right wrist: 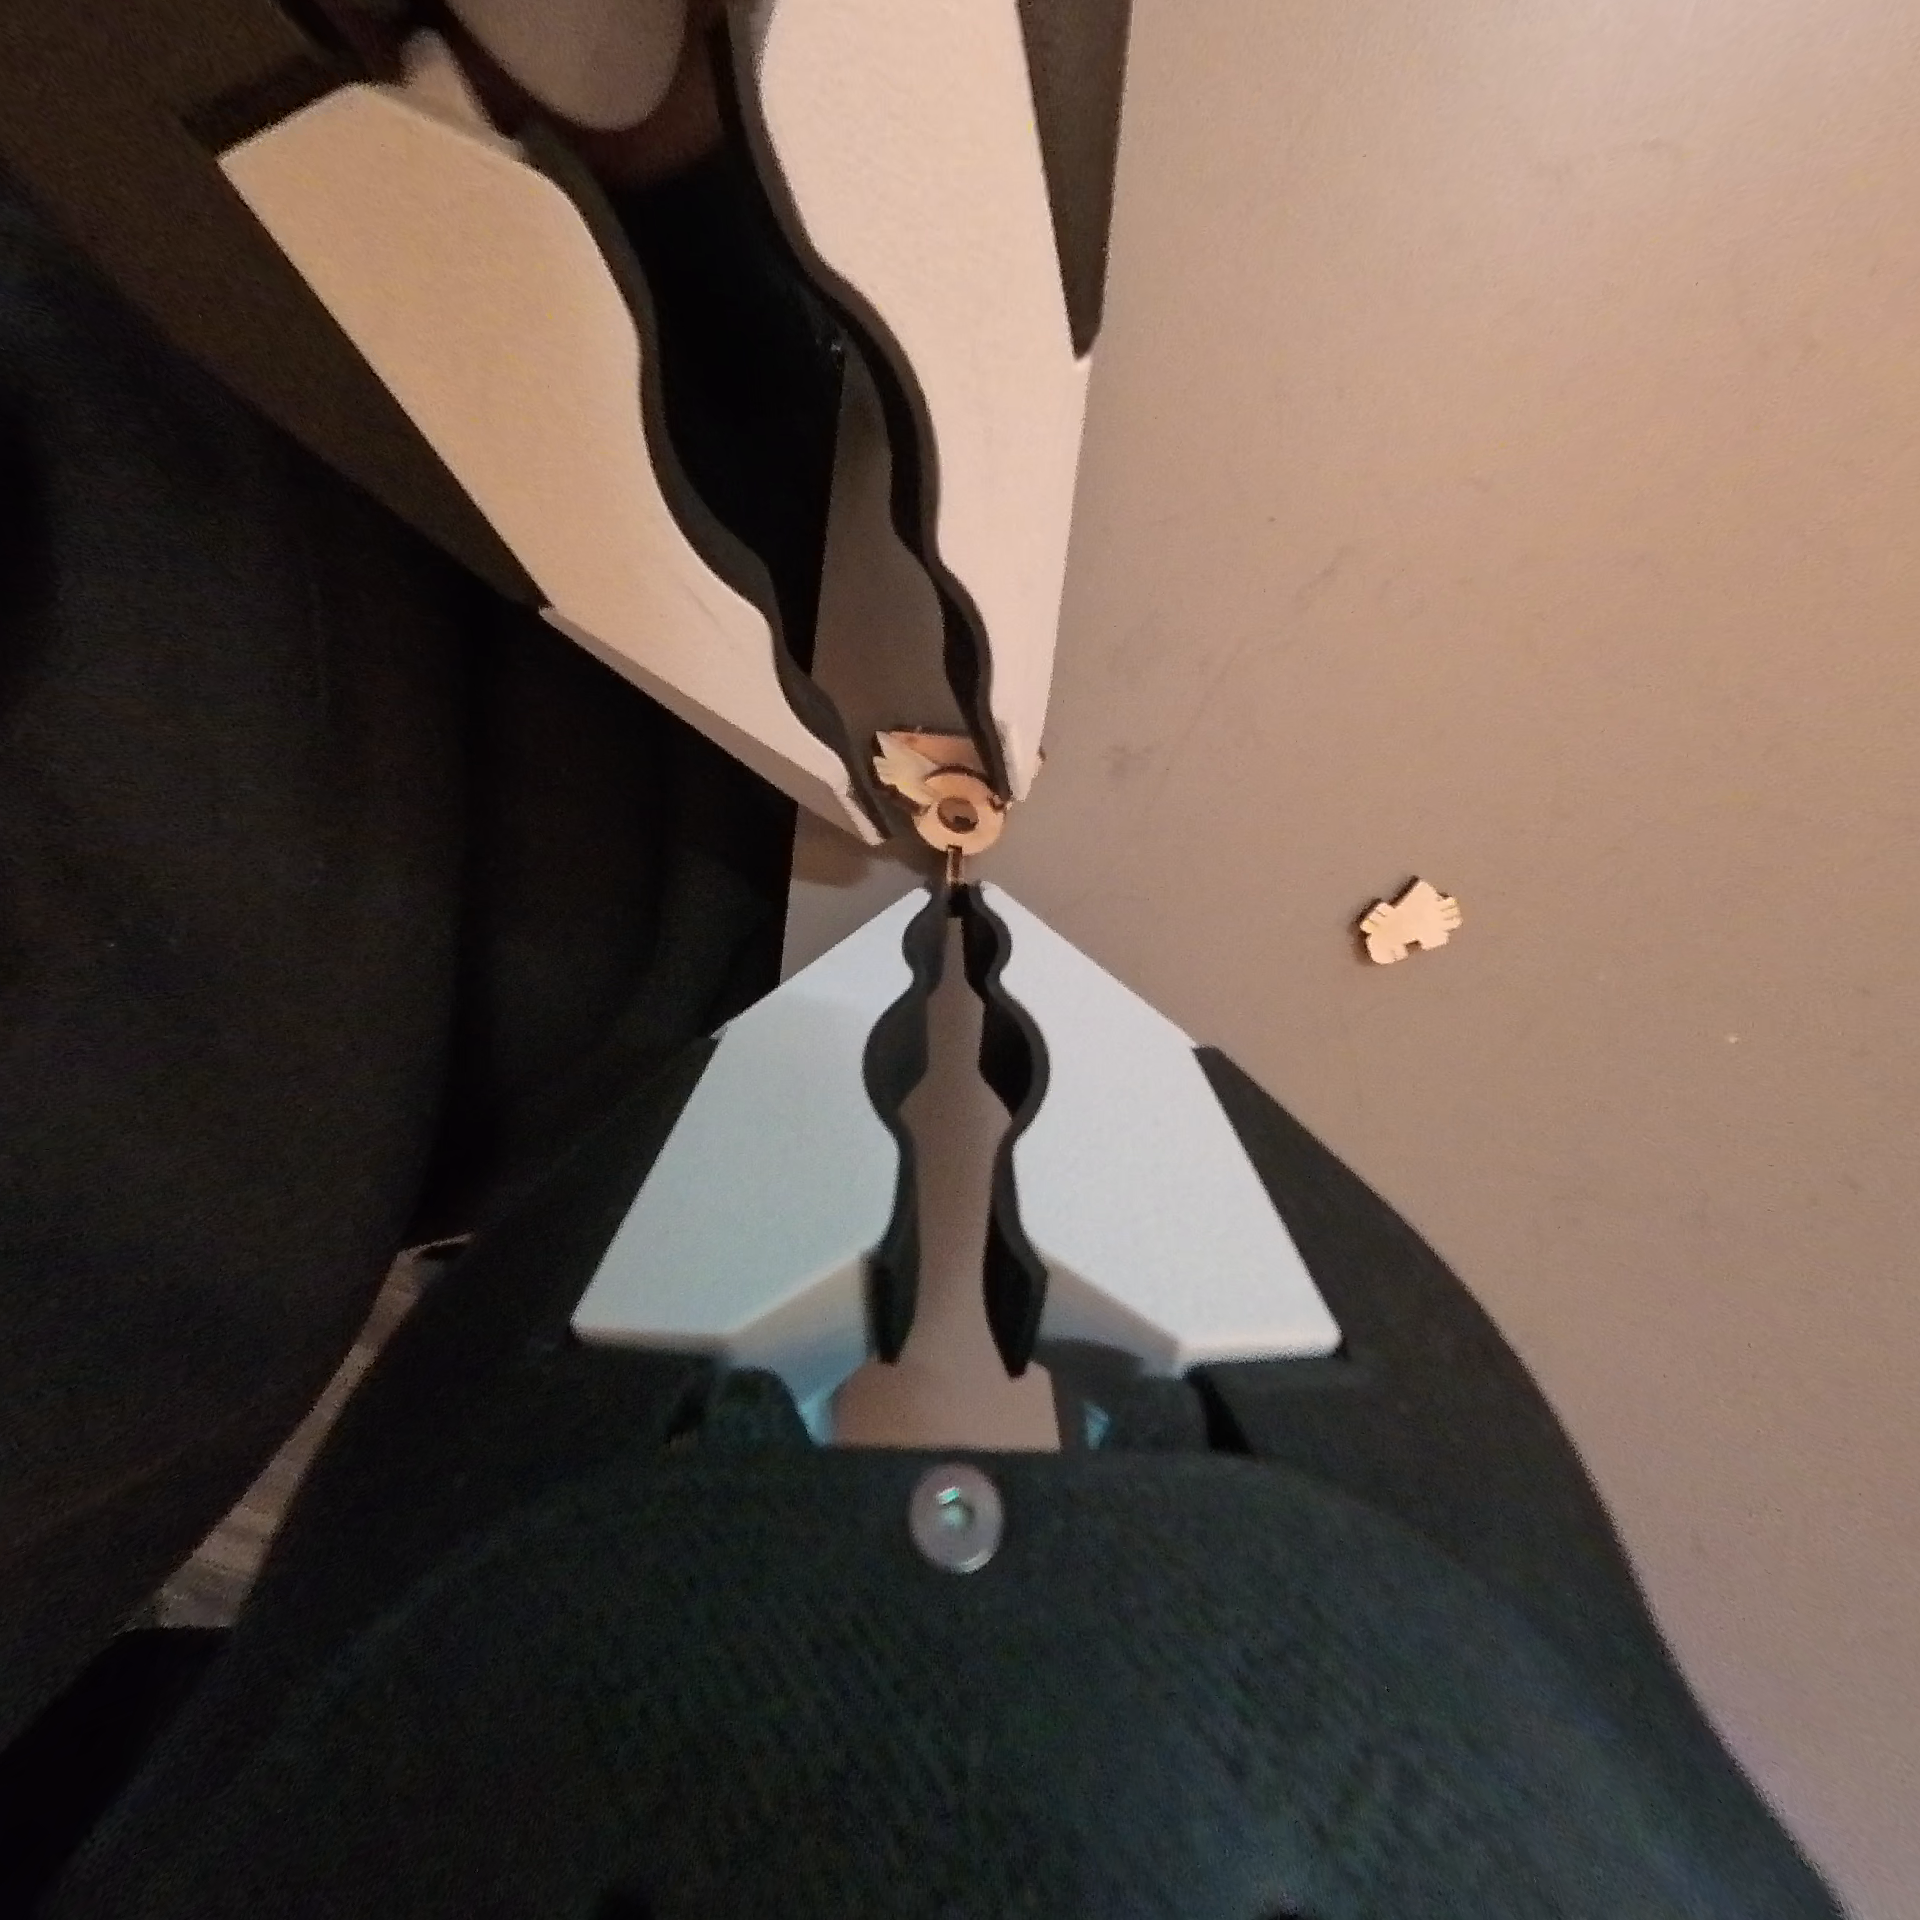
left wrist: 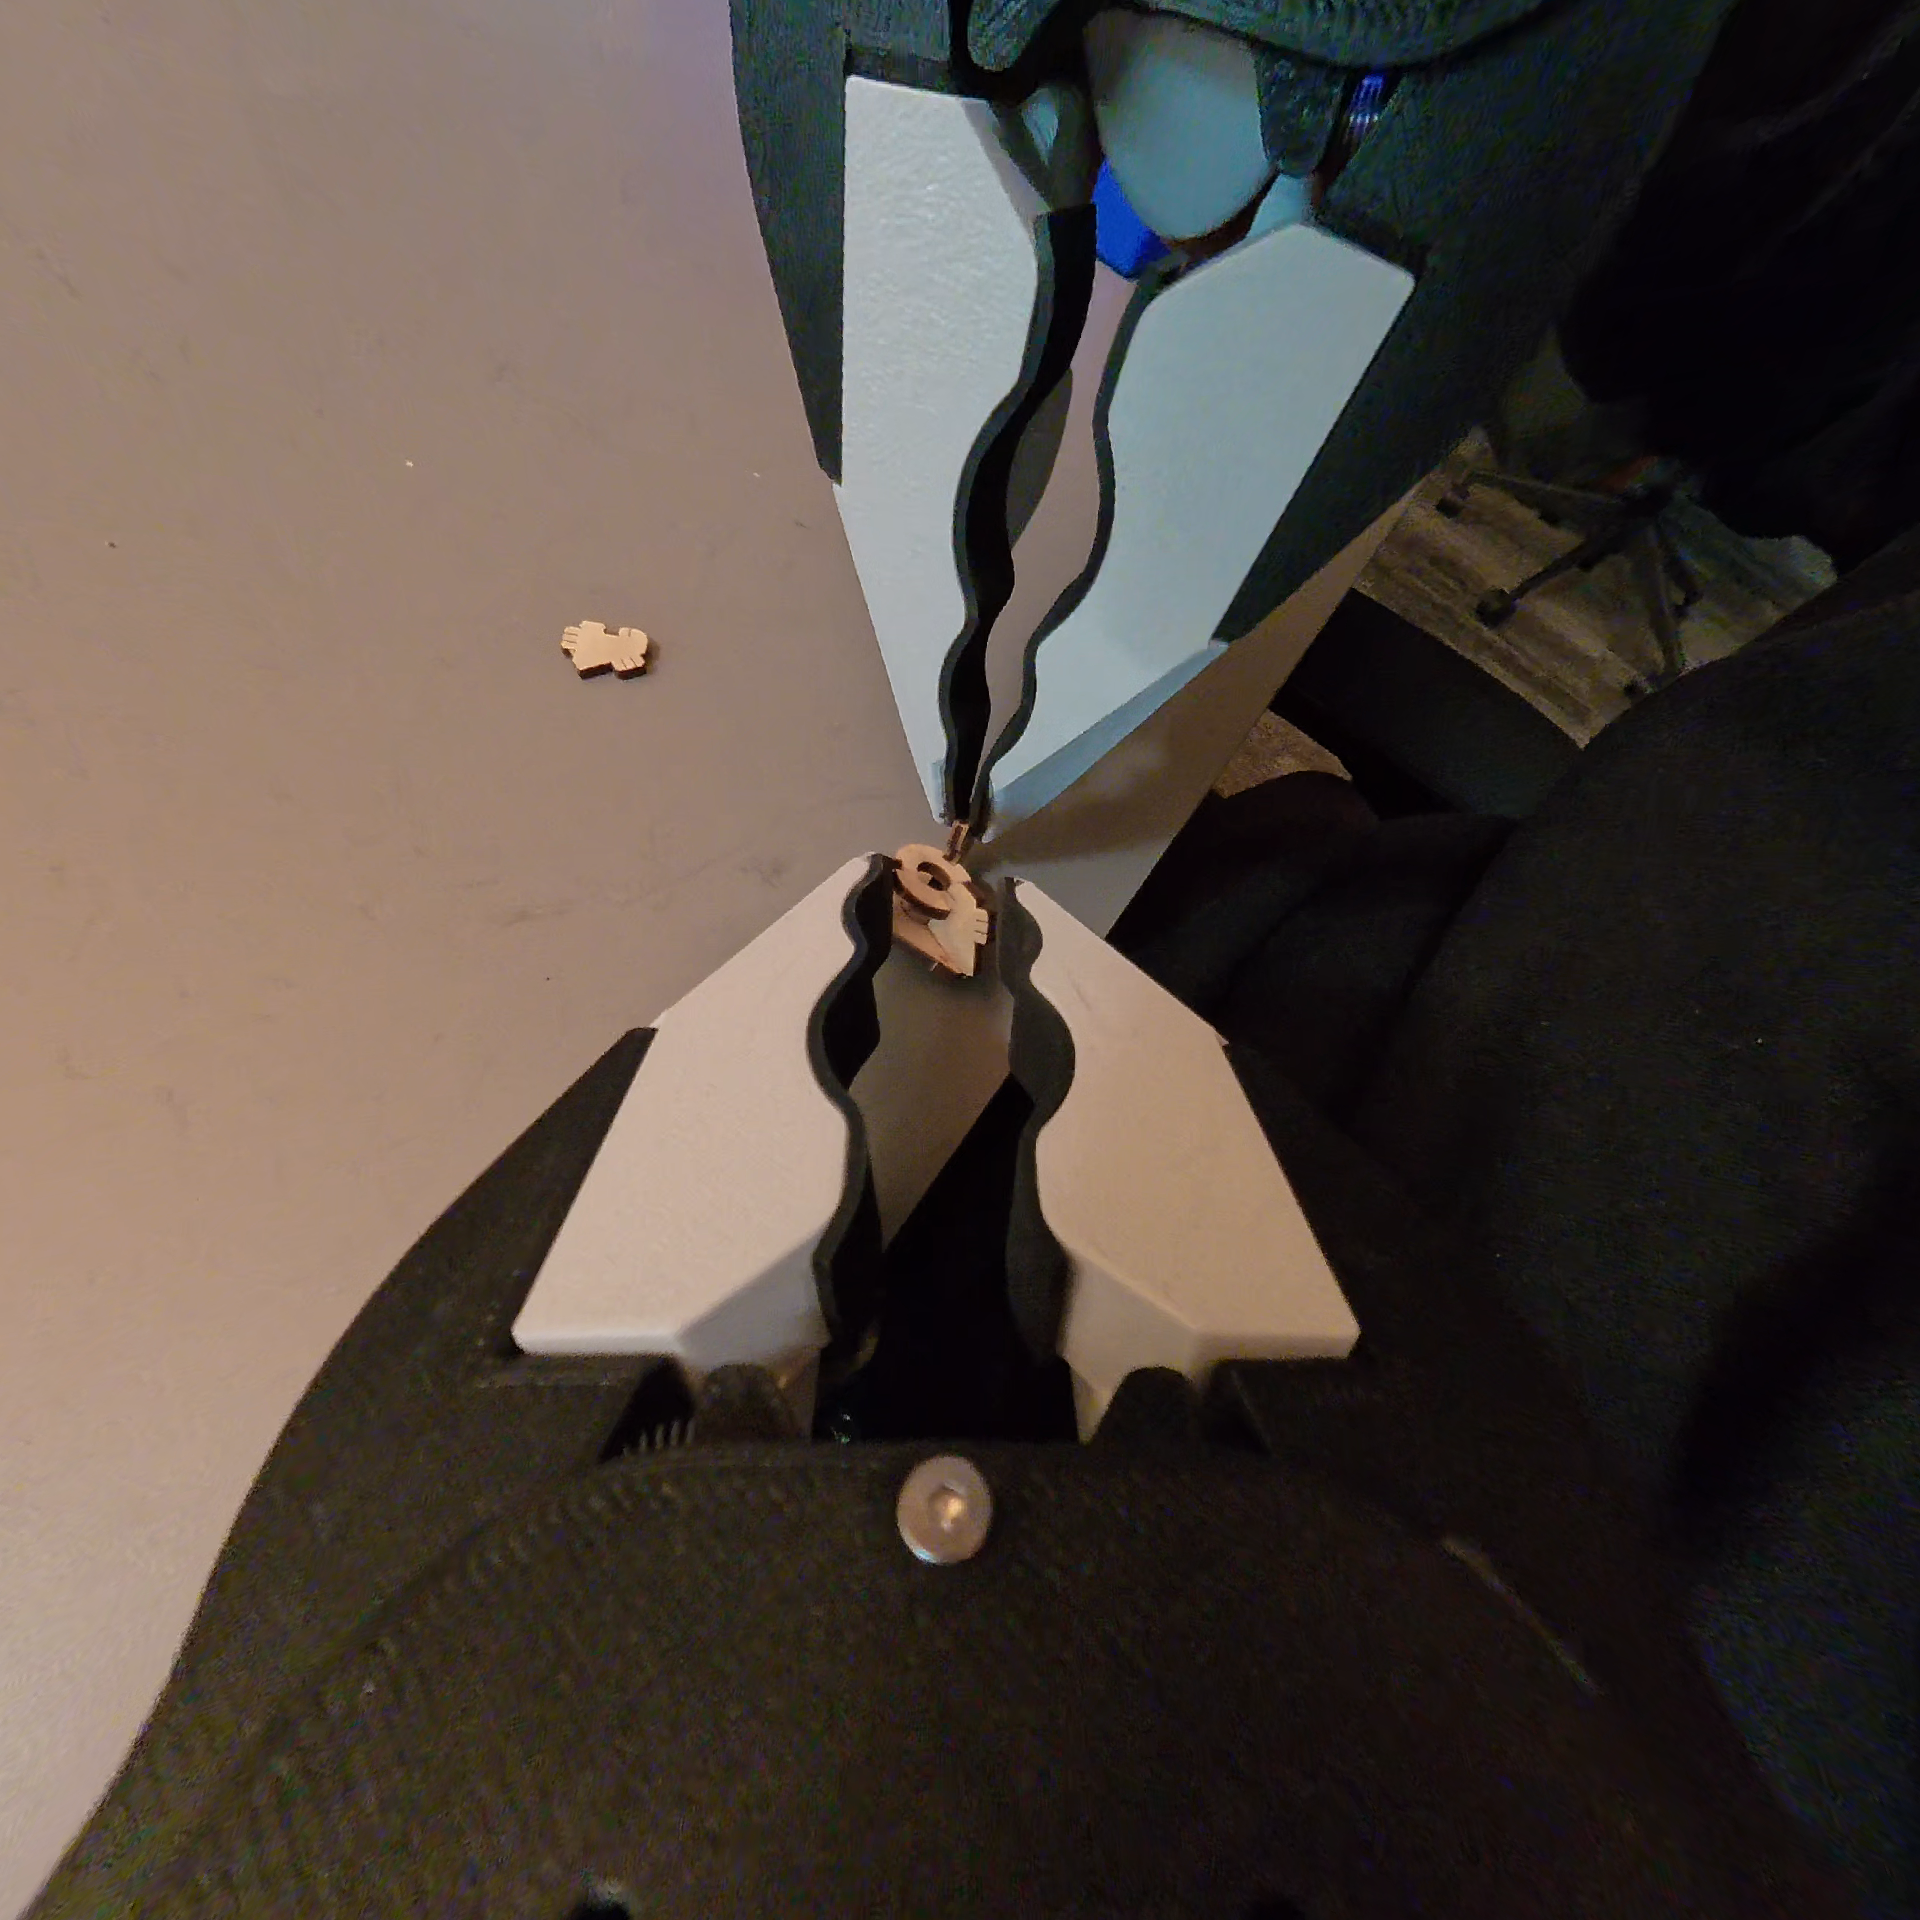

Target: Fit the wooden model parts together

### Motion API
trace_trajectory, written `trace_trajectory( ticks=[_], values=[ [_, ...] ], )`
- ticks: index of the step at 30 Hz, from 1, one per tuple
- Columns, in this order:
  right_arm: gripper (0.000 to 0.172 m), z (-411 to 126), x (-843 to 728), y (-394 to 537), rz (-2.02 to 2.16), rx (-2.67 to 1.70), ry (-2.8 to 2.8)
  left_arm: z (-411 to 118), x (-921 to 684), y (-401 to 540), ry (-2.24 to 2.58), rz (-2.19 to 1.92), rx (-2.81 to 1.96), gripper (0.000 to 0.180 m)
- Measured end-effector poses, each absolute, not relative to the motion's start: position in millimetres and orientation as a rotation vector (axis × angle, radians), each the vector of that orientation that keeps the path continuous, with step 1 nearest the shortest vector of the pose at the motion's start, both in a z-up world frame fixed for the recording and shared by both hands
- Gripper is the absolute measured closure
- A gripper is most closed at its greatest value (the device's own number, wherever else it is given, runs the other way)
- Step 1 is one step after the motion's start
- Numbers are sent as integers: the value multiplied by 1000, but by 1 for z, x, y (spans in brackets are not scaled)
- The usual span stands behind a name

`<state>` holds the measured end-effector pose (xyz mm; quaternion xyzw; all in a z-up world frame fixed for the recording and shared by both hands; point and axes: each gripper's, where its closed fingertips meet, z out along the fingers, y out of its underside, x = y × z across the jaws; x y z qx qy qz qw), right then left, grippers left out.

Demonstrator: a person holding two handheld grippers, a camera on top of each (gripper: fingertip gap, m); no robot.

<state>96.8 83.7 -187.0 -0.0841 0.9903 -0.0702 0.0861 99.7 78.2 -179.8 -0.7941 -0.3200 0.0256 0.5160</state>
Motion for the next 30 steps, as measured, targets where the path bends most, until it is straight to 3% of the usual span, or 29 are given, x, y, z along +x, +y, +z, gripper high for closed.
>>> trace_trajectory(
  ticks=[21,30],
  values=[
    [171,-184,77,87,-184,-395,3270,-176,100,79,-758,35,-1863,161],
    [171,-189,84,77,-415,-1116,3317,-176,100,80,-751,49,-1866,161]
  ],
)
